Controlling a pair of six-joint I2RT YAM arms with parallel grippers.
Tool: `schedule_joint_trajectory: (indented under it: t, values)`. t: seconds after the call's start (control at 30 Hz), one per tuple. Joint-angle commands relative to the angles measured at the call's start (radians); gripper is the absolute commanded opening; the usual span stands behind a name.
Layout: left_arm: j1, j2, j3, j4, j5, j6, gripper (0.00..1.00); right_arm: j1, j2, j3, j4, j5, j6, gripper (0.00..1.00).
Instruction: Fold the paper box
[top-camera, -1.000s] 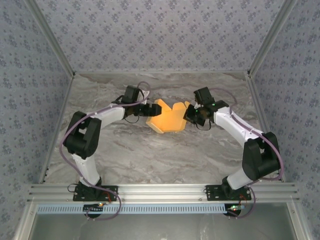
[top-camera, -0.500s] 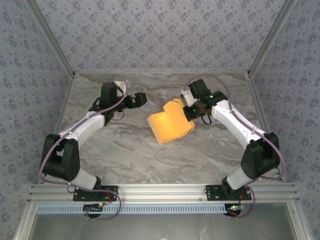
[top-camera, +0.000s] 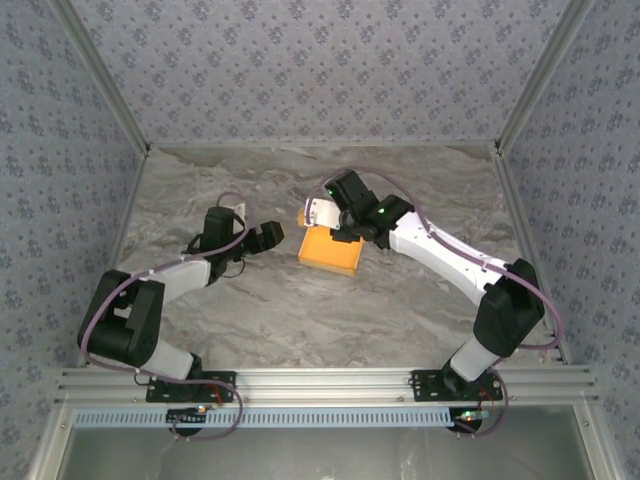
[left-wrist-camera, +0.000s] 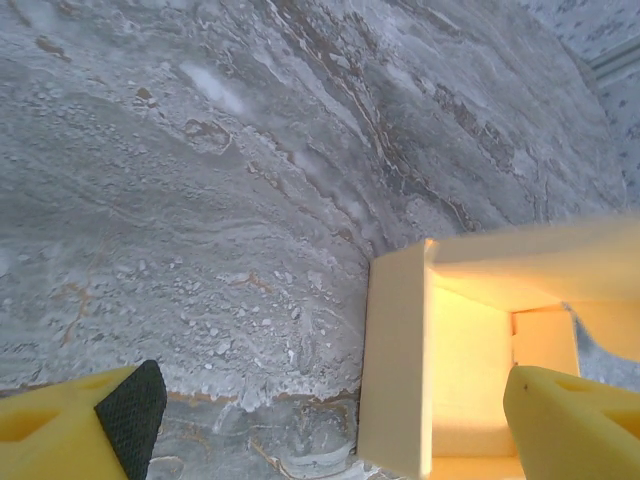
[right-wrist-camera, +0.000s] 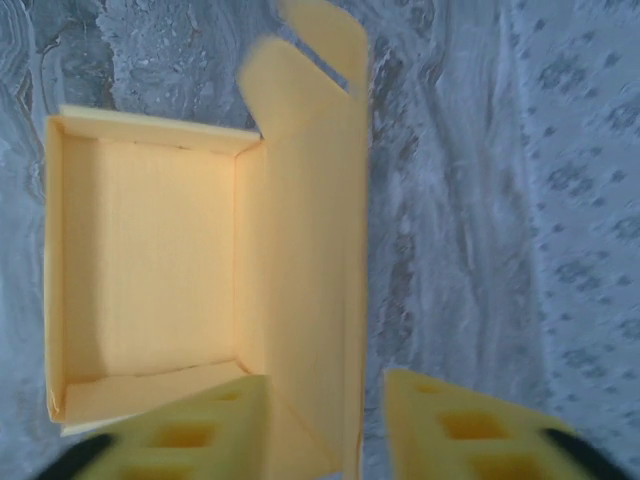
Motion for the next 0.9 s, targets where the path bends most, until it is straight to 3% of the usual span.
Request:
schedule_joint_trajectory:
  t: [0.0, 0.2, 0.37, 0.5, 0.57, 0.67, 0.77, 0.87]
  values:
    - [0.001, -0.03, -0.028, 0.111, -0.035, -0.008, 0.89, -0.012, -0.032, 0.01, 0.031, 0.016, -0.043, 0.47]
    - [-0.019, -0.07, -0.082, 0.177, -0.042, 0.056, 0.88, -0.126, -0.249, -0.092, 0.102, -0.268, 0.333, 0.52]
    - [-0.062, -0.072, 0.012, 0.062, -0.08, 0.226, 0.87, -0.347, -0.445, -0.379, 0.306, -0.477, 0.764, 0.52]
    - [-0.09, 0.008, 0.084, 0.097, 0.021, 0.422, 0.82, -0.457, -0.511, -0.564, 0.423, -0.593, 0.952, 0.51]
    - [-0.09, 0.045, 0.136, 0.084, 0.037, 0.432, 0.81, -0.528, -0.494, -0.589, 0.431, -0.663, 1.083, 0.5]
    - [-0.058, 0.098, 0.242, 0.019, 0.06, 0.333, 0.8, -0.646, -0.428, -0.578, 0.403, -0.777, 1.372, 0.5]
    - [-0.004, 0.116, 0.333, -0.057, 0.025, 0.037, 0.75, -0.726, -0.343, -0.56, 0.345, -0.848, 1.675, 0.54]
    - [0.027, 0.142, 0.474, -0.276, -0.002, -0.194, 0.83, -0.732, -0.273, -0.561, 0.338, -0.894, 1.904, 0.57]
